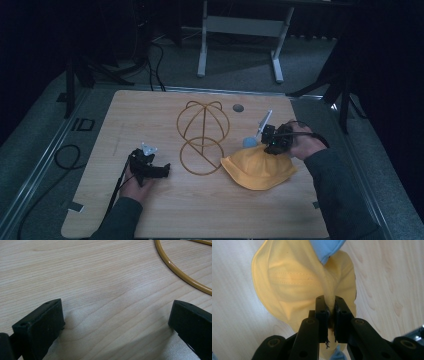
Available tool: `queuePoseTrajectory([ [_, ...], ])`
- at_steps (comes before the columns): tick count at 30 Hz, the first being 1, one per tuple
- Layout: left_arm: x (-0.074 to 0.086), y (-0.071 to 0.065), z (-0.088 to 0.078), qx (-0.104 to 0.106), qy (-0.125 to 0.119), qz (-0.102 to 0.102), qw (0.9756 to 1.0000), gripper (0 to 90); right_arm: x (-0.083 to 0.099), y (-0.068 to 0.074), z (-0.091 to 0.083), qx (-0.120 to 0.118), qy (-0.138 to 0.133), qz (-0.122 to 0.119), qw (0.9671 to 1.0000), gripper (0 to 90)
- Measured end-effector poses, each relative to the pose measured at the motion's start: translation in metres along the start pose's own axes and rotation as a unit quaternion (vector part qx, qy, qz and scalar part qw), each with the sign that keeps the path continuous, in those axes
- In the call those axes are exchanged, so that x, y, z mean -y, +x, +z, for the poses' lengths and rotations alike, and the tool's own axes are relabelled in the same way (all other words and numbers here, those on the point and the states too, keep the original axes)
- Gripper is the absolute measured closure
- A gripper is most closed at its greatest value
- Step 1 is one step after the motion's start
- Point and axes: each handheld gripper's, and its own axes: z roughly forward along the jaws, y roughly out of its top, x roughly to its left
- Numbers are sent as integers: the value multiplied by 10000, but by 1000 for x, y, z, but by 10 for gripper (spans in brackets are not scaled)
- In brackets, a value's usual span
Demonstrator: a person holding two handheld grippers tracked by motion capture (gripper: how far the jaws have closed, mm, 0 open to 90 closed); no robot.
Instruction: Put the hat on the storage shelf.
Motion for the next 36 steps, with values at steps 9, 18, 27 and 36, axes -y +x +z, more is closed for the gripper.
queuePoseTrajectory([
  [9,0,0,0,5,9,0,10000,1,4,-11,-8,130,-47,519,9986,840],
  [18,0,0,0,0,-1,-3,10000,1,8,-23,-18,290,-245,974,9945,839],
  [27,0,0,0,2,5,1,10000,1,15,-34,-27,589,-398,1548,9854,840],
  [36,0,0,0,7,17,2,10000,1,20,-45,-42,907,-721,2030,9723,842],
])
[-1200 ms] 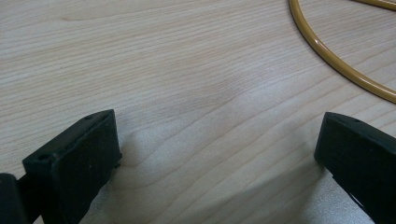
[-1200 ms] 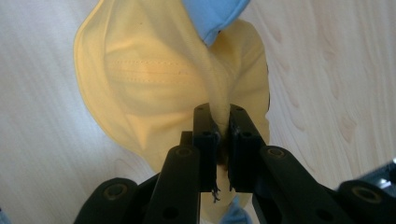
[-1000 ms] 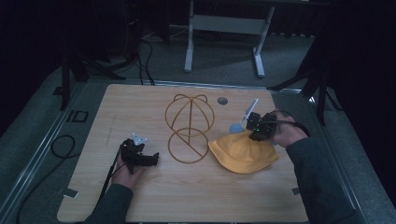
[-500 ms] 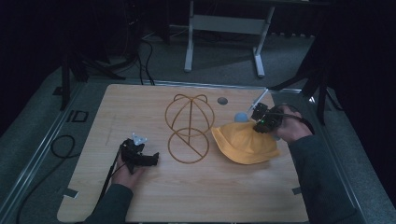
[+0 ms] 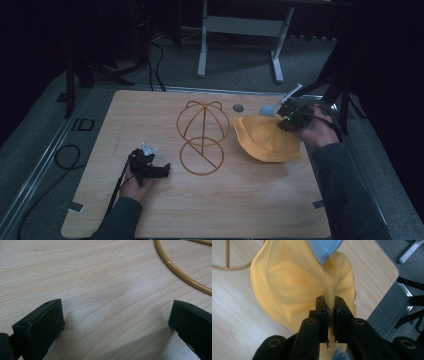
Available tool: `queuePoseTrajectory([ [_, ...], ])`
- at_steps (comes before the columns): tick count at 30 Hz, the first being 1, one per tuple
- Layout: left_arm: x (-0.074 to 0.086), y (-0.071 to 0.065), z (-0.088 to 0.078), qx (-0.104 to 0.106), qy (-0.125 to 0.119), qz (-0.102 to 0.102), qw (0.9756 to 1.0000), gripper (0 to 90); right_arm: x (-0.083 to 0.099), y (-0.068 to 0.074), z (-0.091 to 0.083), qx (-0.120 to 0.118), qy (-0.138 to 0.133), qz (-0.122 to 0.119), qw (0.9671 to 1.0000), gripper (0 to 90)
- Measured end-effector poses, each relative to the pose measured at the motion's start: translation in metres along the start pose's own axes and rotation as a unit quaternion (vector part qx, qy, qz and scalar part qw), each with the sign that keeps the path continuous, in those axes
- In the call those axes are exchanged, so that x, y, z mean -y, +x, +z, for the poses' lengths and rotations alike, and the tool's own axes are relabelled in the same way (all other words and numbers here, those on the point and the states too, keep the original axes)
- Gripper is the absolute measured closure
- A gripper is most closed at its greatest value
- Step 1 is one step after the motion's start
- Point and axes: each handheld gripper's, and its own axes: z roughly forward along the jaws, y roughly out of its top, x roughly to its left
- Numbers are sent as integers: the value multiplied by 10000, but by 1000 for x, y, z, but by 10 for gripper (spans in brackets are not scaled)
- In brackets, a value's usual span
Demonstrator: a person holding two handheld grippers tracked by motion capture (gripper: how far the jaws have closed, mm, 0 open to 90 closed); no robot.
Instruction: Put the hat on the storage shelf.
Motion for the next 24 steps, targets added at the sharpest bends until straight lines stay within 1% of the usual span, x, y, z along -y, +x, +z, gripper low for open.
queuePoseTrajectory([
  [3,0,0,0,0,-1,-1,10000,1,-1,-4,-5,41,-107,95,9999,841],
  [6,0,0,0,1,-2,-1,10000,1,-2,-6,-7,47,-165,140,9998,842],
  [8,0,0,0,0,-2,-3,10000,1,-3,-9,-11,73,-228,221,9995,842],
  [13,0,0,0,0,-3,-3,10000,1,-4,-13,-16,94,-364,291,9989,842],
  [18,0,0,0,0,-3,-4,10000,1,-5,-16,-23,53,-512,315,9982,841],
  [24,0,0,0,0,-3,-4,10000,1,-8,-18,-32,35,-670,277,9974,841],
])
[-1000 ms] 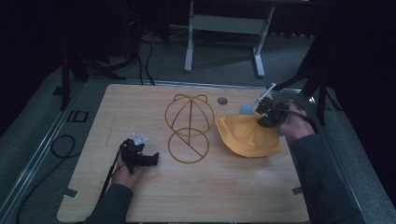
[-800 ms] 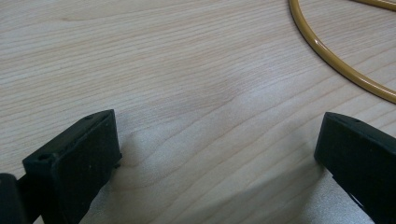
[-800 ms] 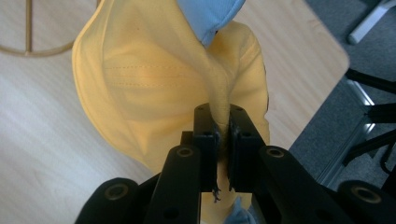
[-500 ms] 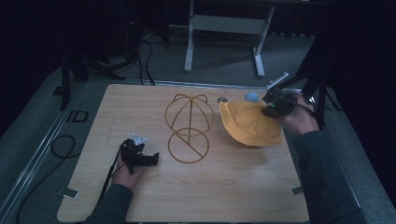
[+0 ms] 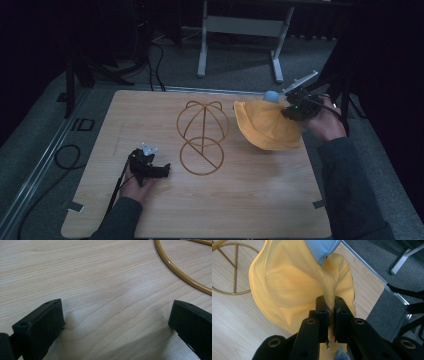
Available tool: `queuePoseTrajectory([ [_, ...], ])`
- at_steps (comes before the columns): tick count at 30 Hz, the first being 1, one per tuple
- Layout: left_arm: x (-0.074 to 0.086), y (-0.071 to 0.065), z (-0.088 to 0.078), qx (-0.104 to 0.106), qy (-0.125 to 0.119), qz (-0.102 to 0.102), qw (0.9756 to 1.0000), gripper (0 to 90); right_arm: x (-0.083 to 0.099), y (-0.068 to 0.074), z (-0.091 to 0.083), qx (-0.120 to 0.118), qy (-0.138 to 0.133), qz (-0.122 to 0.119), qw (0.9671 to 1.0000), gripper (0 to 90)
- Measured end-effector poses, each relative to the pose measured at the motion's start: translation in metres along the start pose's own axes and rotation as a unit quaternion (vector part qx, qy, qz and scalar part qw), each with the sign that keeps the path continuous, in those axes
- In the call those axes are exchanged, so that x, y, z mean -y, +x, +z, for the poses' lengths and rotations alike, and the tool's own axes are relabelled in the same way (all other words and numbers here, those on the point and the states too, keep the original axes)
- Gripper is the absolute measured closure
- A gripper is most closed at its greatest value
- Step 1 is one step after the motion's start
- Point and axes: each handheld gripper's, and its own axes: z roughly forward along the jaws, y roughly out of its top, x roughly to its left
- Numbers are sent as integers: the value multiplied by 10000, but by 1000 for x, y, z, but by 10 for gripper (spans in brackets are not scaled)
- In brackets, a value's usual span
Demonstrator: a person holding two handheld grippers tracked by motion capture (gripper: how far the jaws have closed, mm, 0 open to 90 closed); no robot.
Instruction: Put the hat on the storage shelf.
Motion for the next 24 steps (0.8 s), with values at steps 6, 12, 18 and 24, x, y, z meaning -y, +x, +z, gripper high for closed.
queuePoseTrajectory([
  [6,0,0,0,3,6,-3,10000,1,-4,1,-10,-50,-141,-31,9999,842],
  [12,0,0,0,4,6,-3,10000,1,-9,2,-18,-106,-258,-73,9996,842],
  [18,0,0,0,5,9,-3,10000,1,-15,7,-26,-156,-379,-161,9990,842],
  [24,0,0,0,8,6,-4,10000,1,-22,10,-32,-187,-471,-254,9984,842],
])
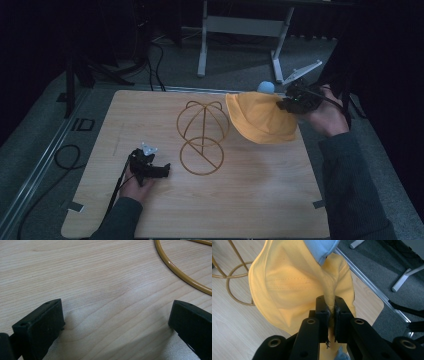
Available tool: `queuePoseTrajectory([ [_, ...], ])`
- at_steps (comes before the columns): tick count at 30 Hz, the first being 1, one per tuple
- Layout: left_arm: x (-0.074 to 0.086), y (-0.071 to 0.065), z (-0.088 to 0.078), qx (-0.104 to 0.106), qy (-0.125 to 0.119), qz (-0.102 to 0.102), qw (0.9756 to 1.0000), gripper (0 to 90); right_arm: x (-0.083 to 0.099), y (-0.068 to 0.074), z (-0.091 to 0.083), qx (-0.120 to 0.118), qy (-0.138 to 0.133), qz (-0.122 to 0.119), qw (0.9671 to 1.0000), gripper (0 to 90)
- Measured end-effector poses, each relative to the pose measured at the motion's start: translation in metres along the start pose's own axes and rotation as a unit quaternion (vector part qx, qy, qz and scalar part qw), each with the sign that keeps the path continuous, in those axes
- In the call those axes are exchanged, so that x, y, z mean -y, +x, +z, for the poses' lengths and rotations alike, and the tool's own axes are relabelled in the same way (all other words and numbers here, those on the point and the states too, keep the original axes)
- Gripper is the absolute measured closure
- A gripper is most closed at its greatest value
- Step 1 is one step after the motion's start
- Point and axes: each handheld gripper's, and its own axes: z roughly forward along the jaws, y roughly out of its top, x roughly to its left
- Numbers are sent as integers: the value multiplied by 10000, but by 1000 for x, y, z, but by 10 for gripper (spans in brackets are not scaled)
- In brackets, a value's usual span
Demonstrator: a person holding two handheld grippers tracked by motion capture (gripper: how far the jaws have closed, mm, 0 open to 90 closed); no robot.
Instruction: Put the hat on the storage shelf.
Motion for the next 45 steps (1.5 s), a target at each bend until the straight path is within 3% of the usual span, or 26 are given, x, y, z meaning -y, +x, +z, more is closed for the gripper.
queuePoseTrajectory([
  [18,0,0,0,-8,-1,21,10000,1,-17,8,-14,-77,-174,-261,9995,843],
  [45,0,0,0,-8,-14,11,10000,1,-39,21,-29,-329,-531,-606,9962,843],
])
